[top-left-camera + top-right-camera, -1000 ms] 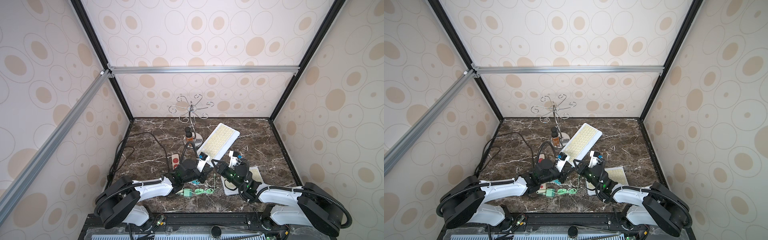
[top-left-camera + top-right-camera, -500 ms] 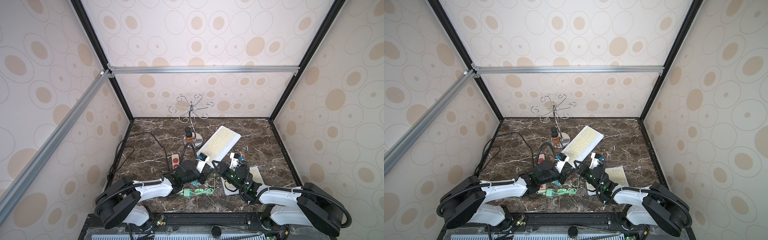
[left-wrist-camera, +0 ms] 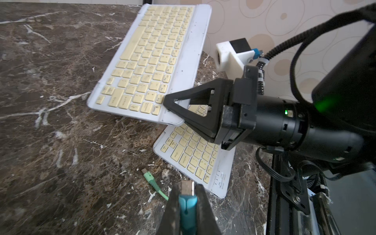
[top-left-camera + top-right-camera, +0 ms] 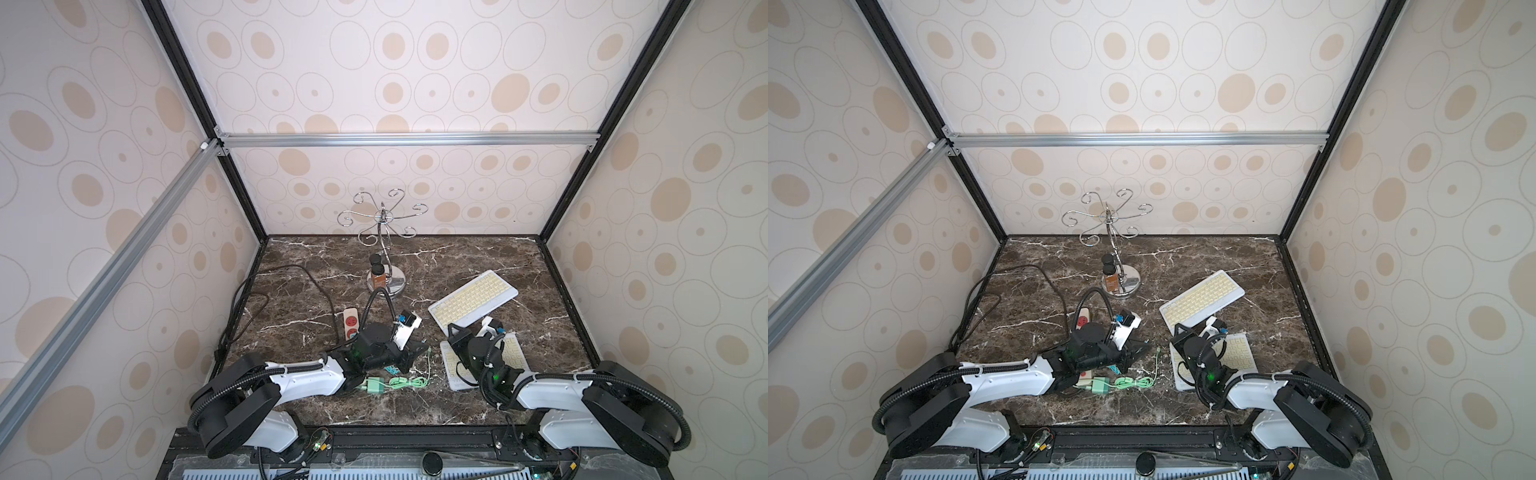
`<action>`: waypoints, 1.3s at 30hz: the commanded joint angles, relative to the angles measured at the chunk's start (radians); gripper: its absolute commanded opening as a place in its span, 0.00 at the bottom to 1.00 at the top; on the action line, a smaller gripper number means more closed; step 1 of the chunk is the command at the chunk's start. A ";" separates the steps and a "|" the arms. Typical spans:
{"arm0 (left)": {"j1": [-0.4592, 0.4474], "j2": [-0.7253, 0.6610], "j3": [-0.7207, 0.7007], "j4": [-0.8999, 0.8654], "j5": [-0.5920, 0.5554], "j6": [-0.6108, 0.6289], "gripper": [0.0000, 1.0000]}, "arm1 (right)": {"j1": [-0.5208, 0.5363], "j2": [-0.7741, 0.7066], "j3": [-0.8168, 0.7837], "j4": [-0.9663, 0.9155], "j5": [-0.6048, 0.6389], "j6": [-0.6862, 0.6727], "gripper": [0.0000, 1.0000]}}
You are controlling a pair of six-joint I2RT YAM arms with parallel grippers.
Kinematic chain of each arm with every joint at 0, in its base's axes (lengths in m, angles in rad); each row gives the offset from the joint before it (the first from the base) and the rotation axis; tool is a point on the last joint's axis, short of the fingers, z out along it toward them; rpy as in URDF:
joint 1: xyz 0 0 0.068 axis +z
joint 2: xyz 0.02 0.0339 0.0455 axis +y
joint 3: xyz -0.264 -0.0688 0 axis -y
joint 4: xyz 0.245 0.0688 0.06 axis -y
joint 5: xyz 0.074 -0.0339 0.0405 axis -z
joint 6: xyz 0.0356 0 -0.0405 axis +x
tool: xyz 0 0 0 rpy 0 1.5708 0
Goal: Unplug the wireless keyboard
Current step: Remove the power cord from the keyboard, then place the power cord at the center of the board, then place the keyboard at the center of the board.
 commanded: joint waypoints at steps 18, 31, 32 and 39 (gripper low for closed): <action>-0.003 -0.028 -0.023 -0.082 -0.149 0.034 0.00 | -0.068 0.320 0.109 -0.059 -0.059 0.340 0.00; -0.003 0.014 -0.010 -0.082 -0.138 0.046 0.00 | -0.106 0.690 0.133 0.399 -0.133 0.335 0.27; -0.003 0.018 -0.009 -0.081 -0.138 0.047 0.00 | -0.106 0.682 0.133 0.387 -0.135 0.332 0.30; -0.004 0.032 0.006 -0.097 -0.145 0.048 0.00 | -0.105 0.543 0.111 0.257 -0.111 0.279 0.61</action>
